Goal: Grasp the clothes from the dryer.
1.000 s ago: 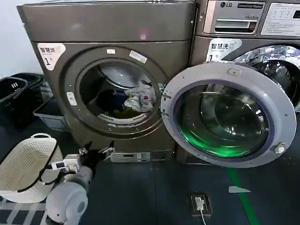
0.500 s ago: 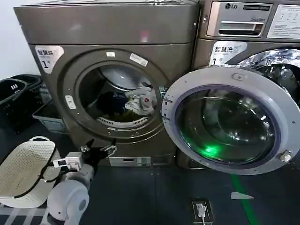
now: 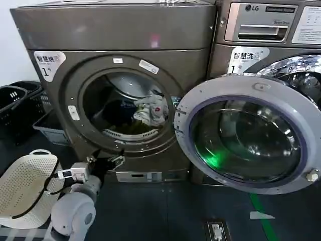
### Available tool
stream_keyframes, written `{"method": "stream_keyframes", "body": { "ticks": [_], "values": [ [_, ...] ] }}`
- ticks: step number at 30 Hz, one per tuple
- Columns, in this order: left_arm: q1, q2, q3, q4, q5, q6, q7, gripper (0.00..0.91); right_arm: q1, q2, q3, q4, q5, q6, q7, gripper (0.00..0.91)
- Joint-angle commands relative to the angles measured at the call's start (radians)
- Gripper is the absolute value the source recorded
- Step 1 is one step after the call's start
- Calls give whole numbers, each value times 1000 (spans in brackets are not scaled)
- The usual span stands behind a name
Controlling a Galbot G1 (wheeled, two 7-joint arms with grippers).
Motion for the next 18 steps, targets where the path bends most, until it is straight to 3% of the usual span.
{"method": "stream_keyframes", "body": {
  "ticks": [1, 18],
  "values": [
    [1, 1, 0, -1, 0, 34, 1, 907, 0, -1, 0, 2, 3, 0, -2, 907],
    [4, -2, 0, -2, 4, 34, 4, 907, 3, 3, -4, 13, 14, -3, -14, 907]
  ]
}}
